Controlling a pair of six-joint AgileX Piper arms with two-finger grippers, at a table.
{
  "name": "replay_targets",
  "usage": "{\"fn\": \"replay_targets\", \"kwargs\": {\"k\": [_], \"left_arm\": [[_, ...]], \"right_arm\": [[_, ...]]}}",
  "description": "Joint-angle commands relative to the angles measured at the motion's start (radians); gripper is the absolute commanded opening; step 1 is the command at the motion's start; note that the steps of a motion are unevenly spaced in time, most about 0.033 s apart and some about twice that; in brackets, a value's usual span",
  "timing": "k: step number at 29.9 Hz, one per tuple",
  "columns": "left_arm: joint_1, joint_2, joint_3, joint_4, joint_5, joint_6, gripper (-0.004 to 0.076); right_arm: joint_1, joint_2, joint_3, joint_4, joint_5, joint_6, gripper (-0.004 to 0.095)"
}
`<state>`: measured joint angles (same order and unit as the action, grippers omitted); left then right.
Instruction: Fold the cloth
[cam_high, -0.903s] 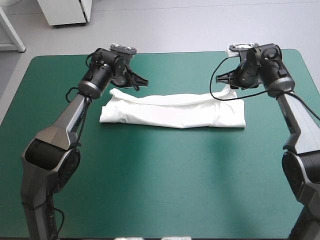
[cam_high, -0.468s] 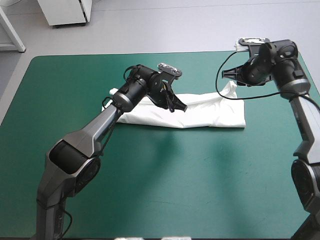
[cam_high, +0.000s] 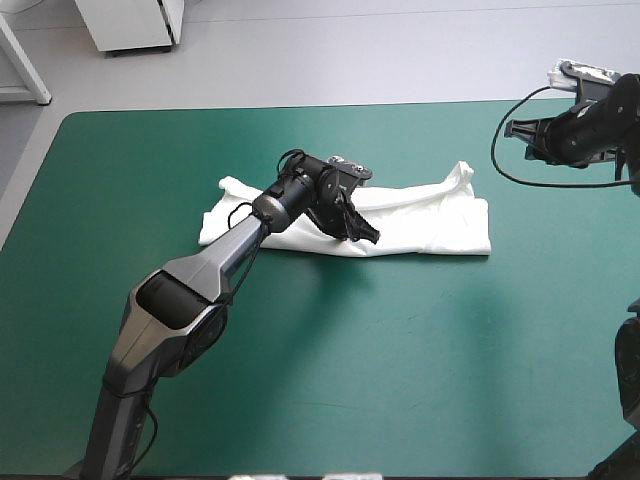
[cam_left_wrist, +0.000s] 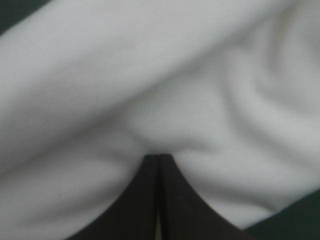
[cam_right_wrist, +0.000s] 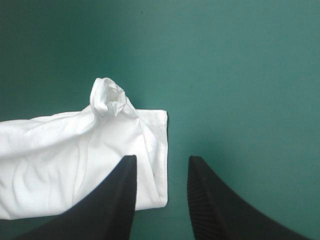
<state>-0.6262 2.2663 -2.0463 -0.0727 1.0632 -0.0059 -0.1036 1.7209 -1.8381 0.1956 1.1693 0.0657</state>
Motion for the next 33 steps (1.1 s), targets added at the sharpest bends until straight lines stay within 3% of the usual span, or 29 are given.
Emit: {"fn": "replay_targets", "kwargs": {"k": [1,5,7,10,13,24,33], "left_arm": [[-0.005,-0.033,-0.024,-0.011,0.001,-0.001,-0.0009],[-0.005,-0.033,-0.024,-0.011,0.005,-0.001,-0.0009],[-0.005,-0.033,-0.024,-0.011,0.007,-0.001,-0.0009],[-0.005,-0.033,-0.024,-0.011,0.013,-0.001,-0.0009],[-0.005,-0.033,-0.024,-0.011,0.013,-0.001,-0.0009],[-0.005,-0.033,-0.024,-0.018,0.011,-0.001,-0.0009],[-0.005,-0.033,-0.024,-0.008,0.009,-0.001,-0.0009]], "right_arm": [[-0.009,-0.052,0.03,0.058,-0.043,-0.039,0.0324],[-0.02,-0.047,0.129,0.225,-0.063,-0.158,0.0346],[-0.029,-0.032,0.182,0.287,-0.065,-0.237,0.0407],[-0.029,-0.005,0.234,0.264,-0.088,-0.255,0.0578],[-0.029,0.04,0.244,0.268,-0.075,-0.254,0.0682],[-0.029,0.176,0.244,0.283,-0.094,-0.258,0.0569],[-0.027,0.266,0.244,0.38,-0.096,-0.322,0.0563]]}}
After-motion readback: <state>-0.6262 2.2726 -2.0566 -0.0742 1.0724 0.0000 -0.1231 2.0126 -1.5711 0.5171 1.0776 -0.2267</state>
